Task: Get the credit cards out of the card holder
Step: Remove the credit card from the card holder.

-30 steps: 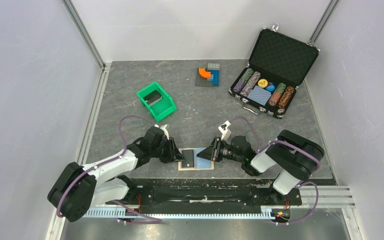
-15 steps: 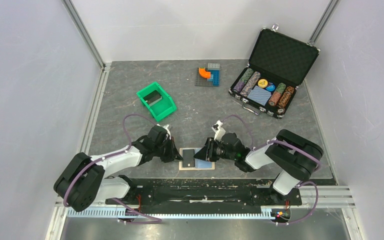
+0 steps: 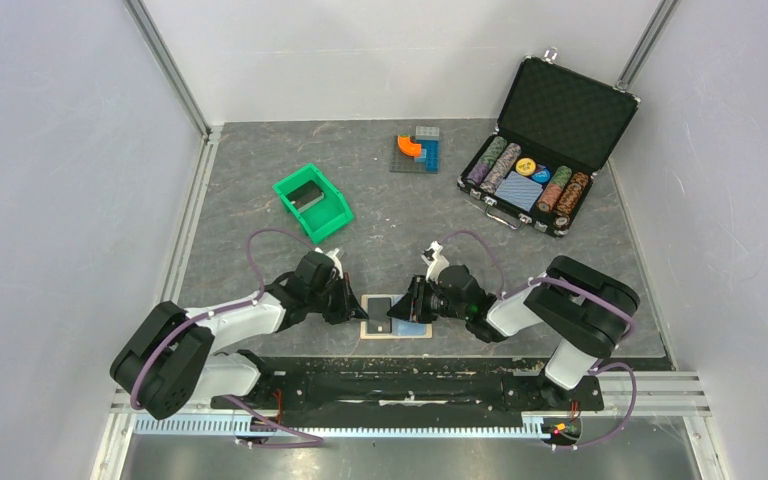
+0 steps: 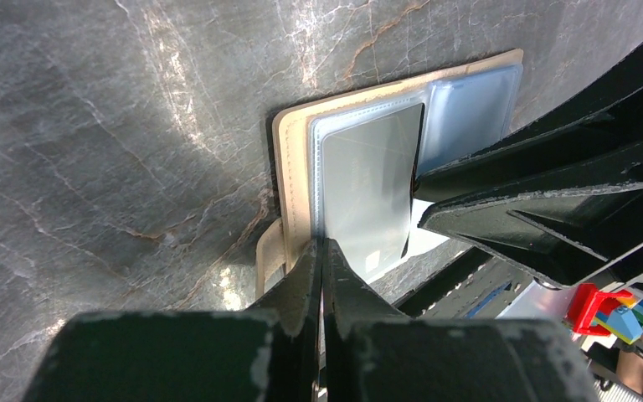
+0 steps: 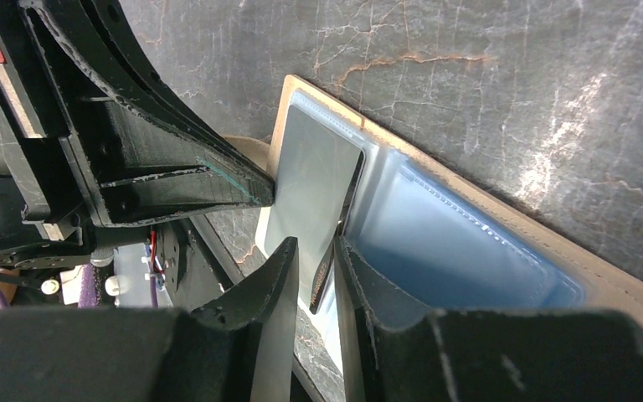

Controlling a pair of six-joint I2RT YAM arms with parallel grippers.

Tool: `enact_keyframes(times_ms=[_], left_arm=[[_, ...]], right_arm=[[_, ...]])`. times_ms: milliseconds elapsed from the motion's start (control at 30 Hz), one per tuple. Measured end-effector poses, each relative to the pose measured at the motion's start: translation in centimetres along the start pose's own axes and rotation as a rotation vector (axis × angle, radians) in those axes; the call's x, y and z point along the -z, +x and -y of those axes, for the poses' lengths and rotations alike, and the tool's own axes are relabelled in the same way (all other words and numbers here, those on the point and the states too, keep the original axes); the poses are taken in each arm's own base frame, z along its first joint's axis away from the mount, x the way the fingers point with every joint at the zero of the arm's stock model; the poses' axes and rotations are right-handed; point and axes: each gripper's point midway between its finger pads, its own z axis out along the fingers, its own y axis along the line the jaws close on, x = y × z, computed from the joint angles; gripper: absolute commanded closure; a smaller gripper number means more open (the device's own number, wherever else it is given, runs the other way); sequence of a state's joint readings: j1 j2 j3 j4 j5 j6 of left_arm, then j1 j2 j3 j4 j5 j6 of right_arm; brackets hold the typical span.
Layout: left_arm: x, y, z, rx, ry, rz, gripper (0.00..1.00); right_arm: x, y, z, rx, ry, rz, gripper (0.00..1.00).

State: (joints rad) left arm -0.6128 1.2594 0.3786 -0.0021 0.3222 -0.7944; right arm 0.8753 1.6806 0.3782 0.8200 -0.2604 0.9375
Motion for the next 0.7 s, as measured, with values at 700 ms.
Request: enact_keyframes(times_ms=[700], left_arm=[[-0.19,0.05,0.12,-0.003,0.018,0.000,0.98]], right_arm=[[-0.21,-0.03,0.23,0.023,0.049,-0.011,0.73]])
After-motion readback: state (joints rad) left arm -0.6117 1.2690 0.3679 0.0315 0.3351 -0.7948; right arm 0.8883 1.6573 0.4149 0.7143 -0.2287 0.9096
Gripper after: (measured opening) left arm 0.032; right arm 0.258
